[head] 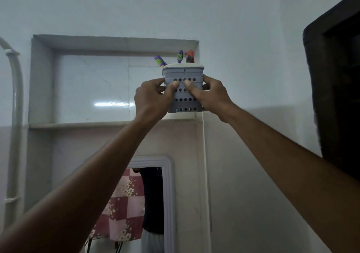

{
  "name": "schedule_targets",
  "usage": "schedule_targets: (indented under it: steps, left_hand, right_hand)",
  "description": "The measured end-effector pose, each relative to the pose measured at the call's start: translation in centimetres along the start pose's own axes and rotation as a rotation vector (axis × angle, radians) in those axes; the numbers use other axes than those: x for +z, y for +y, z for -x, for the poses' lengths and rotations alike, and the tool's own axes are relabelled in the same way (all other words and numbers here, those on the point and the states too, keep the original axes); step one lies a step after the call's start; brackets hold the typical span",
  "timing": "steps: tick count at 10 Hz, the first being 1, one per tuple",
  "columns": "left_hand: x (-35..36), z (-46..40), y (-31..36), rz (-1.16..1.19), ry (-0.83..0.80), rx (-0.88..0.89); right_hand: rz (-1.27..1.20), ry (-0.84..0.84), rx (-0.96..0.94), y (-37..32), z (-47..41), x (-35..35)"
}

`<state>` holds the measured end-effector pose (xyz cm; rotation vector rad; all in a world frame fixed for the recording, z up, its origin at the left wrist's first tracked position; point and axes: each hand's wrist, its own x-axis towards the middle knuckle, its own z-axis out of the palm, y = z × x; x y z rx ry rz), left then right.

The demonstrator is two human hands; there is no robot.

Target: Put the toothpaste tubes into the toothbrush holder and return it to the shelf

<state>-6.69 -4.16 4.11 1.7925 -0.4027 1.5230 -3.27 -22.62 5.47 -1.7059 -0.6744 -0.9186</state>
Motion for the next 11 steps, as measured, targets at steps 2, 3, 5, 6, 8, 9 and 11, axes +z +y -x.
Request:
schedule_targets:
  steps: [2, 3, 5, 6, 8, 9, 11]
  left_hand:
    - [4.5, -2.2, -3.0, -0.082, -0.094, -0.065]
    - [5.5, -2.0, -4.7, -0.060, -0.082, -0.106]
    - [6.3, -1.9, -6.0, -0.033, -0.093, -0.043]
    - [6.9, -2.2, -6.8, -0.038, -0.139, -0.064]
    - [7.9, -2.6, -7.9, -0.080, -0.097, -0.093]
    - [7.9, -1.9, -7.9, -0.114, -0.051, -0.110]
    - [7.0, 1.1, -8.5, -0.077, 0.010, -0.024]
  right_hand:
    - [0.039, -0.004, 0.069, 4.0, -2.9, 1.4]
    - [0.120, 0.029, 0.022, 5.2, -3.0, 2.4]
    - [0.439, 0.314, -0.015, 6.5, -3.0, 3.6]
    - [0.447, 0.351, 0.020, 7.5, -3.0, 3.9]
    - [0.468, 0.353, 0.032, 8.8, -2.8, 4.6]
    - [0.438, 0.349, 0.019, 9.1, -2.6, 4.8]
    - [0.223, 0.325, -0.001, 10.3, -0.7, 4.7]
